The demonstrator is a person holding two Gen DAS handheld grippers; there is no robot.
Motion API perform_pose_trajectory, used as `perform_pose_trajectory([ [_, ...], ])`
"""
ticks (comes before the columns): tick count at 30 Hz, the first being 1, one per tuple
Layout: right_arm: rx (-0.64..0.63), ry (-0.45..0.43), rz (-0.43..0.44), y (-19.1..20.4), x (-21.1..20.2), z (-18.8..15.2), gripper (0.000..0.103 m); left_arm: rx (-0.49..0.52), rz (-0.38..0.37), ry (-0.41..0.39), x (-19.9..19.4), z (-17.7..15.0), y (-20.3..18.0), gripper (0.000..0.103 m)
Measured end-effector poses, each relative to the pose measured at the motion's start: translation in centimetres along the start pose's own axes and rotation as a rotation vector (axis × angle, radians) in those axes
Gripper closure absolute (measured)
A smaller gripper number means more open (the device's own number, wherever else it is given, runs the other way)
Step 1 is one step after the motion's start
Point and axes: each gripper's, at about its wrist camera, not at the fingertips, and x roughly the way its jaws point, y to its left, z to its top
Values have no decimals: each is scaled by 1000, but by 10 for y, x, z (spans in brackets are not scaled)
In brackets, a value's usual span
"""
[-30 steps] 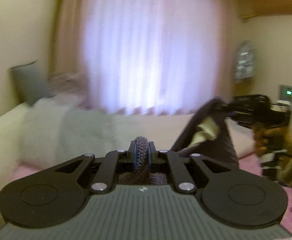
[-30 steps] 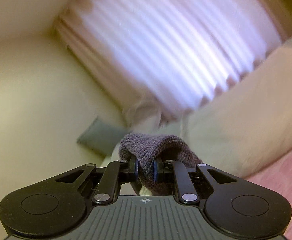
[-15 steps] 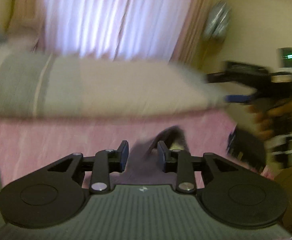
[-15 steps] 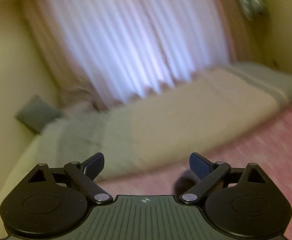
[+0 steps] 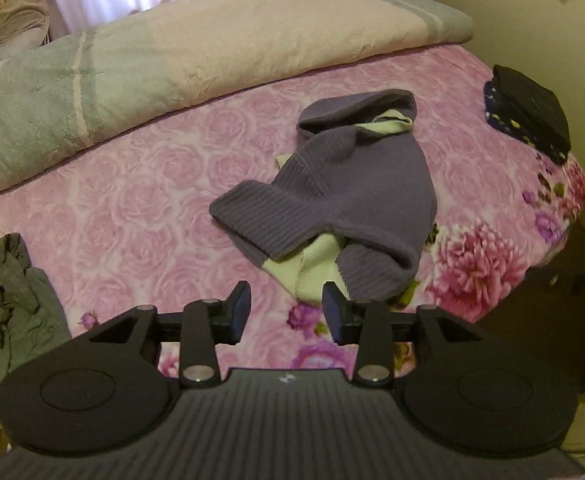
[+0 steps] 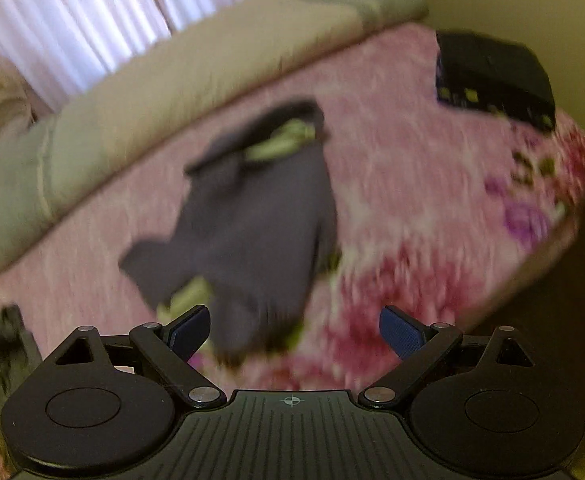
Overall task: Fold clothes
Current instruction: 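Release the cardigan onto the bed and move both tools toward it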
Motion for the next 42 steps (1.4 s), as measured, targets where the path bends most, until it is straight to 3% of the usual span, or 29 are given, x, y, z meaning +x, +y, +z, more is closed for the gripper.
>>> perform_pose_trajectory([
  [7,-78,-44,-26,45,-28,-36,8,31,-15,-5,-26,-31,6,66],
  [20,-179,-19,-8,73,-14,-72,9,-3,20,-30,-50,-62,24,63],
  [34,-144,-48,-20,59,-30,-83,9,32,-14,-31,-46,-65,12,63],
  [42,-101,-83,-47,40,-29,-66,9,16,-7,-29,-32,-50,12,63],
])
